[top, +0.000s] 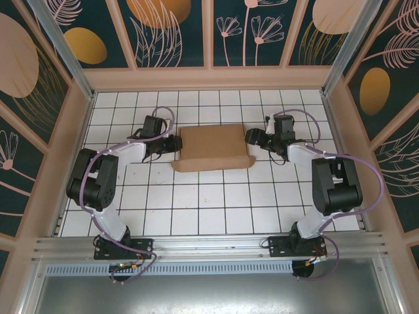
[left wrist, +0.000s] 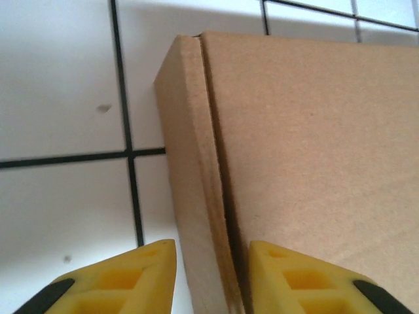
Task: Fold the paper box
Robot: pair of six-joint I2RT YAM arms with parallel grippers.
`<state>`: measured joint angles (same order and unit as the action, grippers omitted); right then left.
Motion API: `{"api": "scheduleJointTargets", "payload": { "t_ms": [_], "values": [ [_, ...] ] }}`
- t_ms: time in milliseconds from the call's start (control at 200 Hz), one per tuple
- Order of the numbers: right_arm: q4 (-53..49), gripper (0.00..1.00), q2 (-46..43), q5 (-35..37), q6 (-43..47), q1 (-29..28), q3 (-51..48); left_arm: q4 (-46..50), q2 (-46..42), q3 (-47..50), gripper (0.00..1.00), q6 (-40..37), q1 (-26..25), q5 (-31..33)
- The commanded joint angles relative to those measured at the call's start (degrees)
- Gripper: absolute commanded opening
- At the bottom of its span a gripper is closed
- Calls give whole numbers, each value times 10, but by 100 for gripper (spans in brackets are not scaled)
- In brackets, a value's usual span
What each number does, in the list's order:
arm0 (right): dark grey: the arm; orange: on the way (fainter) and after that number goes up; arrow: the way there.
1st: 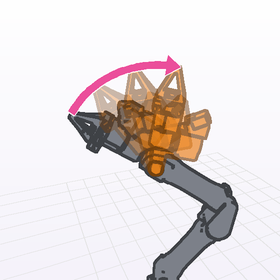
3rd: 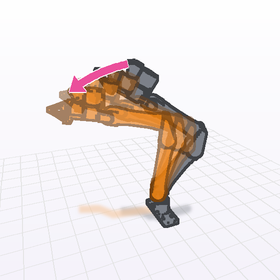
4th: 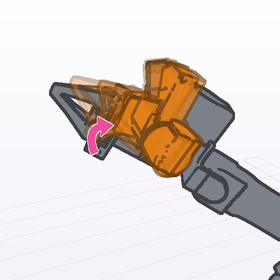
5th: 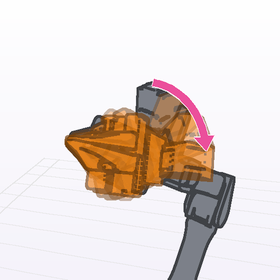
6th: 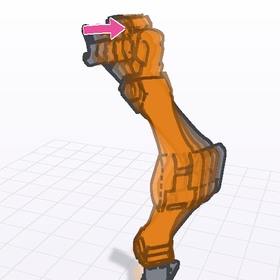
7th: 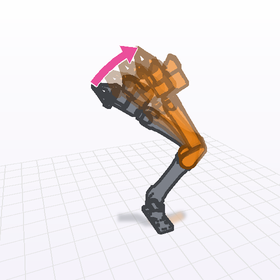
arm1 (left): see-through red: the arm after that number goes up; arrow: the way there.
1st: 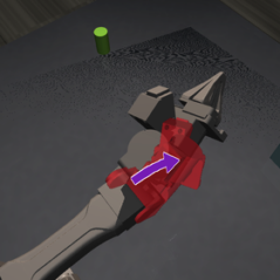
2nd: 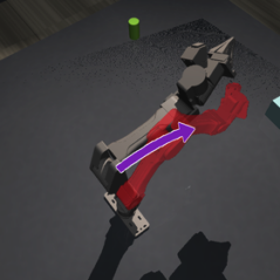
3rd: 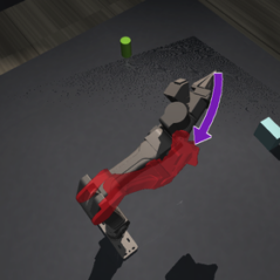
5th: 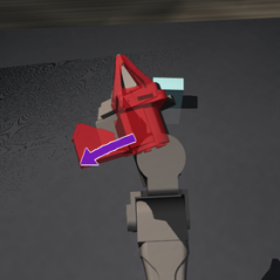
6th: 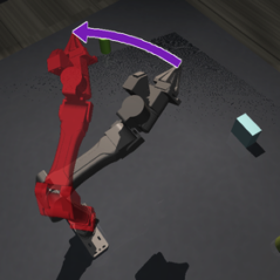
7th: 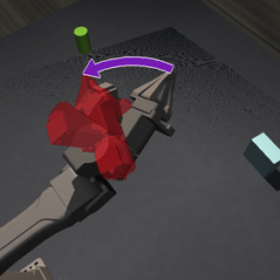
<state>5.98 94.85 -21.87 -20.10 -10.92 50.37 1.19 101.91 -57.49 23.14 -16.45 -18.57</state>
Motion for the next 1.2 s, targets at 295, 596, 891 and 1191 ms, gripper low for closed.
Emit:
{"api": "scheduleJointTargets", "payload": {
  "t_ms": [295, 596, 891, 1191],
  "values": [
    [26, 77, 68, -124, -28, 24, 19, -34, 90, 6, 15, -31, 79, -212],
    [48, 78, 103, -200, -49, 53, 10, -36, 125, 12, 6, -25, 110, -250],
    [89, 78, 103, -249, -75, 39, -17, -43, 133, 12, 7, -15, 120, -253],
    [272, 72, 72, -285, -222, 1, -109, -55, 129, 14, 6, 0, 121, -252]
  ]
}}
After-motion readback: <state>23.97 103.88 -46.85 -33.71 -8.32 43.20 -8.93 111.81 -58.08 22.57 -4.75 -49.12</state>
